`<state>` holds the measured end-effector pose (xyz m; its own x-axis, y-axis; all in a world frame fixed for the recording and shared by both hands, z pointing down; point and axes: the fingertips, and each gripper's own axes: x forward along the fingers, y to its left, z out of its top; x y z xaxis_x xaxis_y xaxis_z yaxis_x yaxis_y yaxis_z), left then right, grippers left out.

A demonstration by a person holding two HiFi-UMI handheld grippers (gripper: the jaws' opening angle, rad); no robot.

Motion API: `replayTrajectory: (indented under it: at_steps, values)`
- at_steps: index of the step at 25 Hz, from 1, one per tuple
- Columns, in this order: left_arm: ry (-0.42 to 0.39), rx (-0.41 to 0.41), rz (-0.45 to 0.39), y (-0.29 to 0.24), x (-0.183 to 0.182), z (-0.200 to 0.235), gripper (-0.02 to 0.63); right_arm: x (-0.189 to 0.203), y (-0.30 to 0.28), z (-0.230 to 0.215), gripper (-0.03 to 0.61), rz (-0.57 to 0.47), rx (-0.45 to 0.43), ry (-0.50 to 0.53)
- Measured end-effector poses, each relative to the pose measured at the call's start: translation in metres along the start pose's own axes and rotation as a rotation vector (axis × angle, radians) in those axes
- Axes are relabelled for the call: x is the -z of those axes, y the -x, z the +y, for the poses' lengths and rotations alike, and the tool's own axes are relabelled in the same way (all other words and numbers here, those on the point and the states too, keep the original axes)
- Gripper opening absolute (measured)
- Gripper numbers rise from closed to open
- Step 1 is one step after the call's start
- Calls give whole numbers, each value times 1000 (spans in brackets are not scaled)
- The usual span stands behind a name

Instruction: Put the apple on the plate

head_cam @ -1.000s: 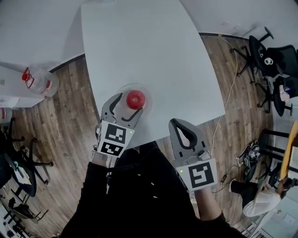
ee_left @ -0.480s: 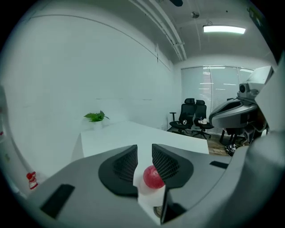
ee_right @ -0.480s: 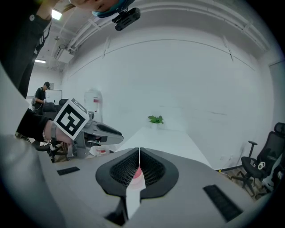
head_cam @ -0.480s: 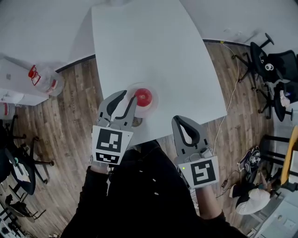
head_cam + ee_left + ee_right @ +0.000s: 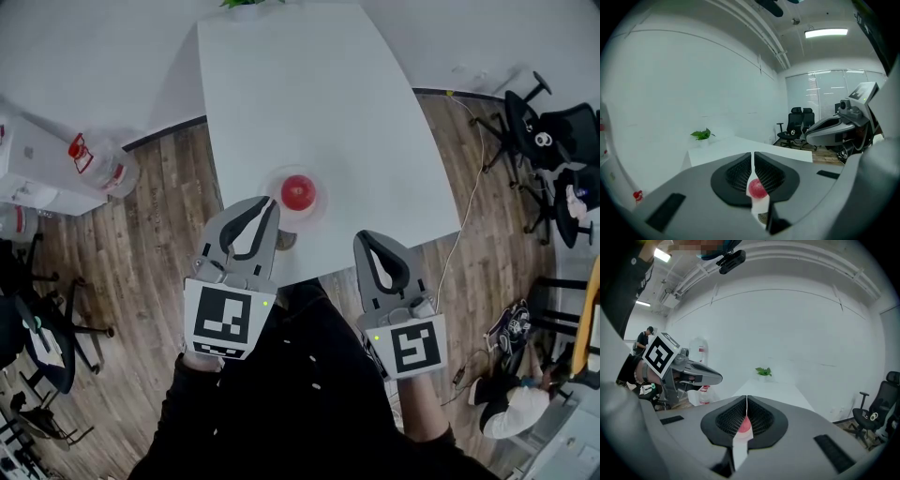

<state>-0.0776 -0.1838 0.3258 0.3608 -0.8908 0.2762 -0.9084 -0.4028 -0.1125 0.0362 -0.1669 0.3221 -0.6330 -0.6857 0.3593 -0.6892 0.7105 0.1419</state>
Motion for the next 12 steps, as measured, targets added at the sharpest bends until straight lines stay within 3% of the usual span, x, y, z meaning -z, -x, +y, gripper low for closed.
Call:
replayTrajectory:
  at_steps: [4,12]
  values:
    - [45,-13,16,17,-7,-6,28,-6,7,5,41,-22,11,1]
    - [-14,-1,-4,44,-16,-10,28,-20,21,14,41,-55,31,32]
